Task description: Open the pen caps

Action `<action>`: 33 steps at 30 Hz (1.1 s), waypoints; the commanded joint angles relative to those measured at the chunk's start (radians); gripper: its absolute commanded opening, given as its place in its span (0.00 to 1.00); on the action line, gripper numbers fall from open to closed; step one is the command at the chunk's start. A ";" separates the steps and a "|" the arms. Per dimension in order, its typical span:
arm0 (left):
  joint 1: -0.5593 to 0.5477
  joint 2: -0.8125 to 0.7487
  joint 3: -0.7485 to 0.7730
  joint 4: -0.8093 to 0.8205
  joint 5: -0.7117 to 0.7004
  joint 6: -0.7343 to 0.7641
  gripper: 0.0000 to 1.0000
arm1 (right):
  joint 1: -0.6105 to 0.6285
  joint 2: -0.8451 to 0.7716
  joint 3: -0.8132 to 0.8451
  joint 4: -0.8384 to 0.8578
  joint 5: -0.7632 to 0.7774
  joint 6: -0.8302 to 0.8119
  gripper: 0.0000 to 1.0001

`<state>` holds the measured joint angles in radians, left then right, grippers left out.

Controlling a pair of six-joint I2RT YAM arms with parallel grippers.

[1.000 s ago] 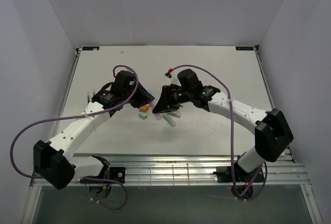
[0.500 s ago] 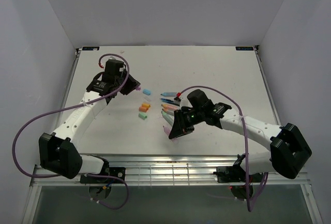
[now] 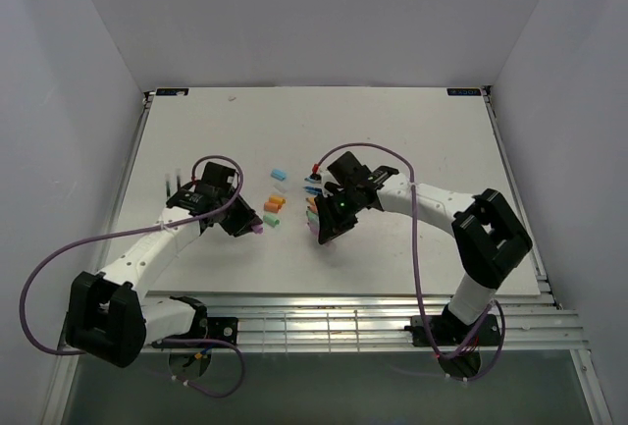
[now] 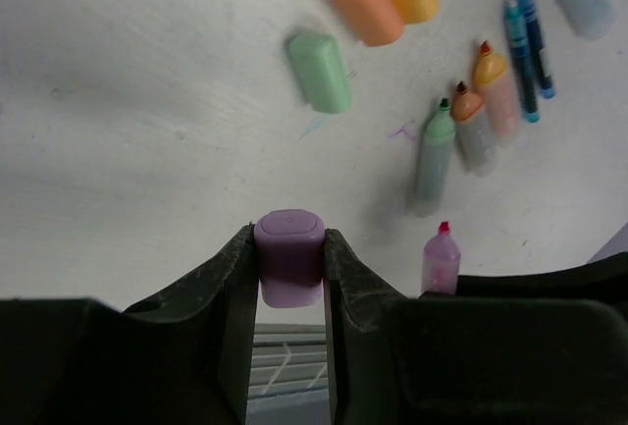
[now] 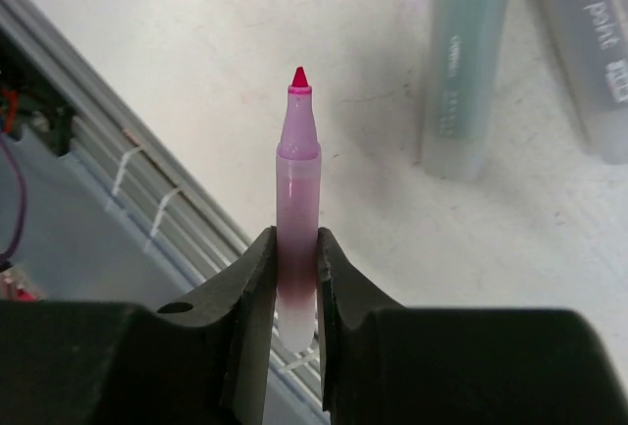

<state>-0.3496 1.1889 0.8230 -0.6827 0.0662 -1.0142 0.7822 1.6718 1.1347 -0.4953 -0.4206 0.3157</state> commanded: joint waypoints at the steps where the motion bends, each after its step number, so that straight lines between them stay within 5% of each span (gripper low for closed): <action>1: -0.002 0.001 -0.025 -0.040 0.067 -0.011 0.00 | -0.003 0.058 0.065 -0.045 0.078 -0.118 0.08; 8: -0.002 0.090 -0.021 -0.012 0.067 -0.012 0.01 | -0.004 0.140 0.085 -0.014 0.068 -0.155 0.08; 25: -0.005 0.362 0.050 0.098 0.119 0.014 0.26 | -0.008 0.223 0.119 -0.006 0.173 -0.202 0.08; 33: -0.005 0.408 0.067 0.103 0.142 0.008 0.40 | -0.044 0.233 0.131 -0.015 0.190 -0.225 0.22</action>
<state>-0.3508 1.6020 0.8608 -0.5949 0.1879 -1.0096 0.7589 1.8896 1.2373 -0.4988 -0.2653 0.1169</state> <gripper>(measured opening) 0.396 0.240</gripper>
